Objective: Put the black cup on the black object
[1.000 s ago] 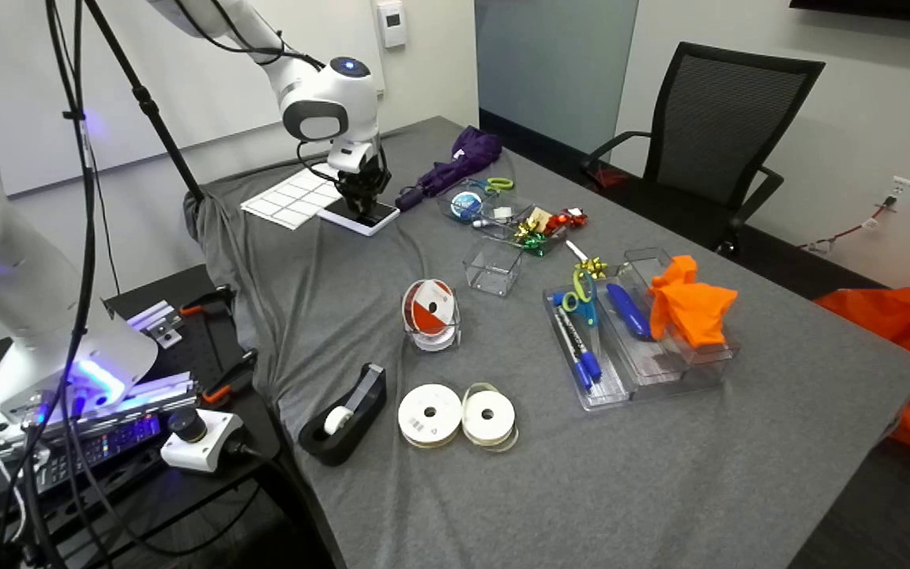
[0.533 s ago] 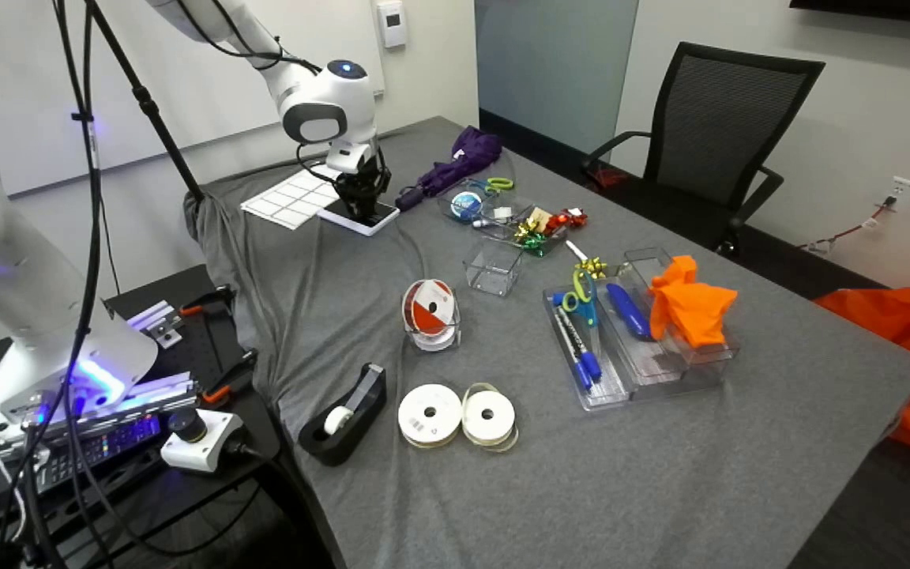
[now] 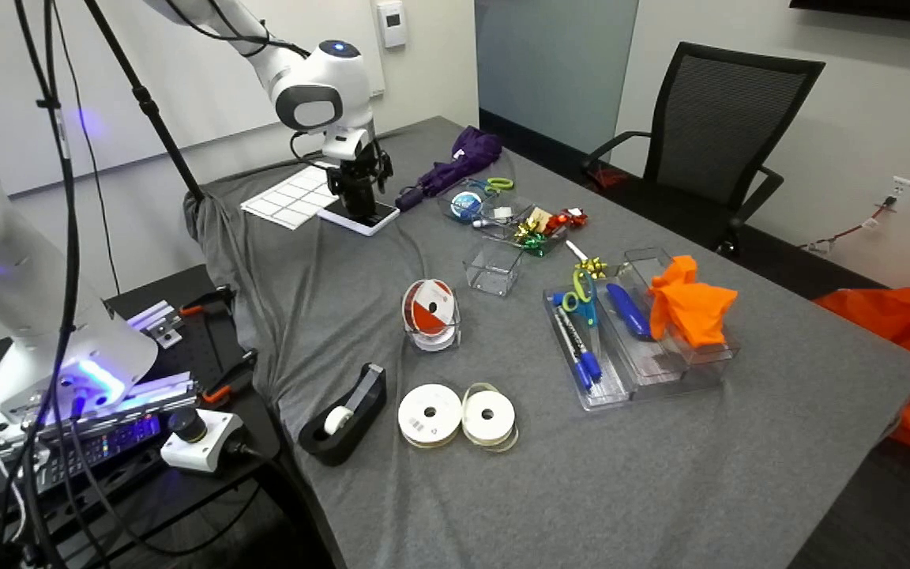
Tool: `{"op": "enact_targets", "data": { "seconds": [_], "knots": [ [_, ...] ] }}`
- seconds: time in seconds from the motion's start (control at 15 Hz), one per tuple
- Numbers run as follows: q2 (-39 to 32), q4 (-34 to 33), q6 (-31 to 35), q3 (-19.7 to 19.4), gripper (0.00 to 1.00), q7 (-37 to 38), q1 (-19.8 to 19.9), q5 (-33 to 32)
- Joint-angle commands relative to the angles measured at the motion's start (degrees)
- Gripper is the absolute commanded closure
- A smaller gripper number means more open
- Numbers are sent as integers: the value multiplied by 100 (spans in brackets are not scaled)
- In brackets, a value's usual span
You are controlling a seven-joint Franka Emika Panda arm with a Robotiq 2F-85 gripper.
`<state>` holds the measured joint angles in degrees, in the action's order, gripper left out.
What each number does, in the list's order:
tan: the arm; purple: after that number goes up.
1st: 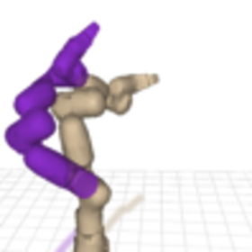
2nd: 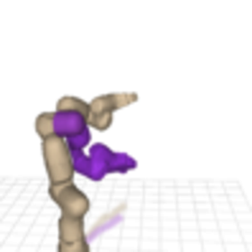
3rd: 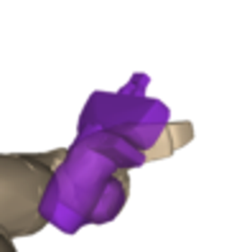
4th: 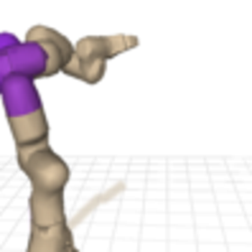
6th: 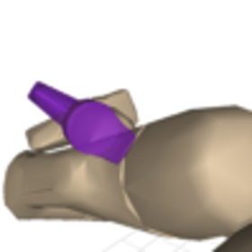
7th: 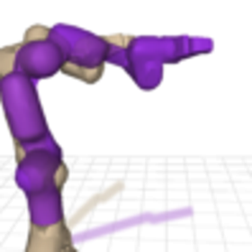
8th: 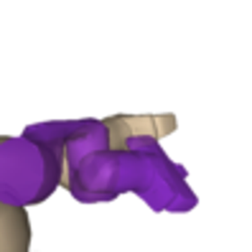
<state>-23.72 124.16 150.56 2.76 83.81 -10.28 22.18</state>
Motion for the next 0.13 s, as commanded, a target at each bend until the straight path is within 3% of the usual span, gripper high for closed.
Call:
{"op": "enact_targets", "data": {
  "seconds": [0.0,0.07],
  "knots": [
    [649,590,-230,-148,0,30,12,-367],
    [777,714,-227,-151,0,-7,49,-397]
  ]
}}
